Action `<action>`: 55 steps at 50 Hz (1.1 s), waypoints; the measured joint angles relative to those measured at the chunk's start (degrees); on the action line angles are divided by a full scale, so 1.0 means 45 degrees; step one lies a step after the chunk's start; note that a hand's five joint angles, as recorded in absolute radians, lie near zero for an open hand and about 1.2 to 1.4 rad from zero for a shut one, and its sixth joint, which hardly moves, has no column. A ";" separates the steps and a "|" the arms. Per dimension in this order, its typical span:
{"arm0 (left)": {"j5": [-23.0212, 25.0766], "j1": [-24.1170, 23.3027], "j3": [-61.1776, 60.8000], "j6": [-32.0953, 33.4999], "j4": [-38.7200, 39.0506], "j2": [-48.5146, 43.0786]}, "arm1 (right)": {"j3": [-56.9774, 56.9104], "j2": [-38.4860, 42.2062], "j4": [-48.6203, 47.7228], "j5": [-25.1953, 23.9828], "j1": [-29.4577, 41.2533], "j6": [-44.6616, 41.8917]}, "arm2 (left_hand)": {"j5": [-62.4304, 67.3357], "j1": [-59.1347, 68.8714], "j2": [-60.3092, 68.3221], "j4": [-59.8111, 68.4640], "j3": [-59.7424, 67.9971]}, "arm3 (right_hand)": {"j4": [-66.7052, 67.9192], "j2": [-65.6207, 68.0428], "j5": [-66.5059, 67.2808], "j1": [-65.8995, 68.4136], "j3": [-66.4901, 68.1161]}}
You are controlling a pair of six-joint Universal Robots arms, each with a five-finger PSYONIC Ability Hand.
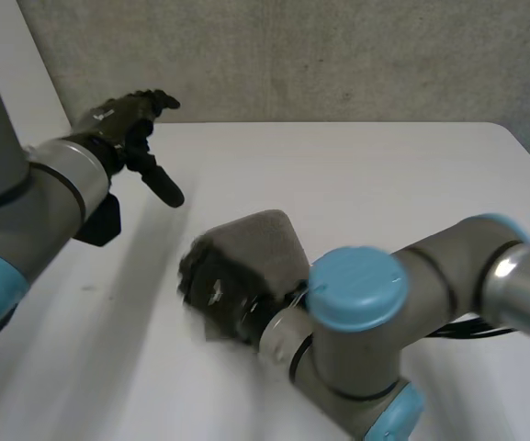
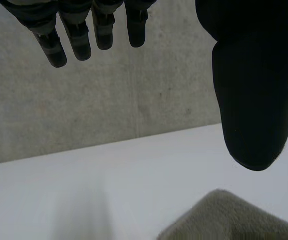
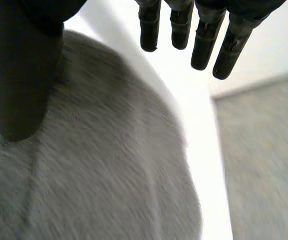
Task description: Fold the towel.
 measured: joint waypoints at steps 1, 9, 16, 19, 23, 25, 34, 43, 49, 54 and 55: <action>0.0001 -0.0014 -0.0077 0.0007 0.0113 -0.0057 | 0.0079 -0.0173 -0.0140 0.0048 -0.0122 0.0488 | 0.0000 0.0000 0.0000 0.0000 0.0000 | 0.0000 -0.0001 0.0001 -0.0052 0.0000; 0.0033 -0.0470 -0.1215 0.0071 0.2102 -0.1308 | 0.0871 -0.2415 -0.1089 0.0508 -0.2604 1.0134 | 0.0000 0.0000 -0.0001 0.0000 -0.0001 | 0.0000 0.0000 0.0001 -0.0120 0.0000; -0.0002 -0.1351 -0.1830 0.0084 0.3059 -0.3093 | -0.0272 -0.0770 0.1223 0.0590 -0.3454 1.2072 | 0.0000 0.0000 -0.0001 0.0001 -0.0001 | 0.0000 -0.0001 0.0001 -0.0154 0.0000; -0.0017 -0.1554 -0.1969 0.0085 0.3152 -0.3610 | -0.0740 0.0090 0.1750 0.0715 -0.3441 1.1587 | 0.0000 0.0000 -0.0001 0.0001 -0.0001 | 0.0000 -0.0001 0.0001 -0.0155 0.0000; -0.0064 -0.1664 -0.2104 0.0085 0.3145 -0.4096 | -0.1352 0.1112 0.2073 0.1256 -0.3276 1.0672 | 0.0000 0.0000 -0.0001 0.0000 -0.0001 | 0.0000 -0.0001 0.0002 -0.0156 0.0000; -0.0113 -0.1664 -0.2127 0.0090 0.3127 -0.4172 | -0.1548 0.1313 0.2114 0.1558 -0.3191 1.0317 | 0.0000 0.0000 -0.0001 -0.0009 -0.0001 | 0.0000 -0.0001 0.0004 -0.0157 0.0000; -0.0487 -0.1510 -0.1524 0.0349 0.2795 -0.2741 | -0.1900 -0.0397 0.2123 0.2783 -0.3079 0.9519 | 0.0015 0.0000 -0.0002 -0.0008 -0.0001 | 0.0000 -0.0001 0.0001 -0.0157 0.0000; -0.0927 -0.0897 0.0300 0.1219 0.1264 0.0533 | -0.1869 -0.4543 0.2730 0.4093 -0.3685 0.9547 | 0.0016 0.0000 -0.0002 -0.0008 -0.0001 | -0.0001 -0.0001 0.0001 -0.0160 0.0000; -0.1440 -0.0335 0.1705 0.1384 -0.1307 0.1515 | -0.1950 -0.5991 0.4013 0.4380 -0.4757 0.9512 | 0.0016 0.0000 -0.0002 -0.0009 -0.0001 | -0.0001 -0.0001 0.0001 -0.0163 0.0000; -0.1591 -0.0059 0.2322 0.1378 -0.3181 0.1610 | -0.2107 -0.6242 0.5003 0.4325 -0.5432 0.9528 | 0.0016 0.0000 -0.0002 -0.0009 -0.0001 | -0.0001 -0.0001 0.0001 -0.0164 0.0000; -0.1595 -0.0004 0.2406 0.1358 -0.3543 0.1594 | -0.2143 -0.6231 0.5185 0.4292 -0.5542 0.9529 | 0.0016 0.0000 -0.0002 -0.0009 -0.0001 | 0.0000 -0.0001 0.0000 -0.0165 0.0000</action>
